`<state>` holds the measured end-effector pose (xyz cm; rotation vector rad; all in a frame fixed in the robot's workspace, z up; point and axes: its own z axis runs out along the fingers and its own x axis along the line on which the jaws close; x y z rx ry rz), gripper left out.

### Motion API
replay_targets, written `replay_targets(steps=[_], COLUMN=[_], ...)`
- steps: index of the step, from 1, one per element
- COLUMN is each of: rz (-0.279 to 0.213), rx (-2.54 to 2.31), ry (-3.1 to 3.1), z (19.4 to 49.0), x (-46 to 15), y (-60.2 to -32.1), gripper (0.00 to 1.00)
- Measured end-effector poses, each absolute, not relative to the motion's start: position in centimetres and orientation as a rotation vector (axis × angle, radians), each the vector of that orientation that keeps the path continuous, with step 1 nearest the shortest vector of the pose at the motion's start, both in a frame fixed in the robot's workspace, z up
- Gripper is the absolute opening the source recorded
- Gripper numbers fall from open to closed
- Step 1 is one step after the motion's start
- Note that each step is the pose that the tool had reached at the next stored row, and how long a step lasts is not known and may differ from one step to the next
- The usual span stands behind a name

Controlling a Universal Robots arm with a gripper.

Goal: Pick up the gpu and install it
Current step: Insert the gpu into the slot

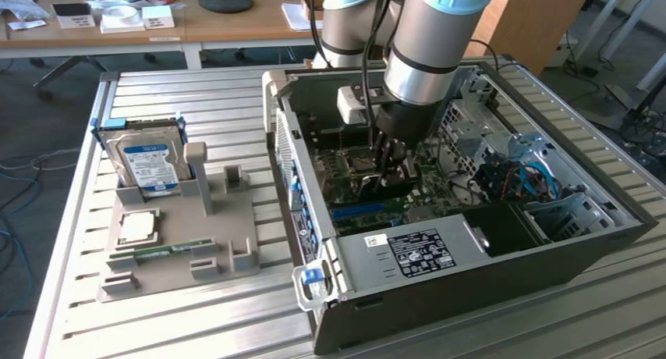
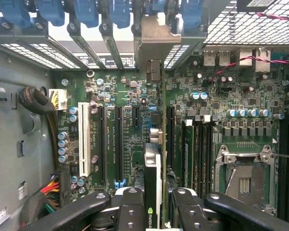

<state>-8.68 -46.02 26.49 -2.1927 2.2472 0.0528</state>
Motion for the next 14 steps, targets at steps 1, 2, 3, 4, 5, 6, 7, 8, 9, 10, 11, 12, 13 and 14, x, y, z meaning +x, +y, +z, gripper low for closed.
replay_targets(steps=[1, 2, 3, 4, 5, 6, 7, 8, 9, 10, 11, 12, 13, 14], rz=[0.053, 0.053, 0.053, 0.053, 0.053, 0.053, 0.053, 0.053, 0.053, 0.053, 0.053, 0.053, 0.053, 0.053], rx=[-2.198, -2.199, -2.199, -2.199, -2.199, -2.199, -2.199, -2.199, -2.199, -2.199, -2.199, -2.199, -2.199, -2.199], ry=[2.243, 2.241, 2.241, 2.241, 2.241, 2.241, 2.241, 2.241, 2.241, 2.241, 2.241, 2.241, 2.241, 2.241], z=[26.49, 26.49, 26.49, 26.49, 26.49, 26.49, 26.49, 26.48, 26.48, 26.48, 26.49, 26.49, 26.49, 26.49], x=[-8.68, -8.68, -8.68, -8.68, -8.68, -8.68, -8.68, -8.72, -8.76, -8.78, -8.79, -8.8, -8.81, -8.81], y=[-46.02, -46.01, -46.02, -46.01, -46.02, -46.01, -46.02, -46.01, -46.01, -46.01, -46.02, -46.06, -46.1, -46.1], gripper=[0.27, 0.27, 0.27, 0.27, 0.27, 0.27, 0.27, 0.27, 0.27, 0.27, 0.27, 0.27, 0.27, 0.27])
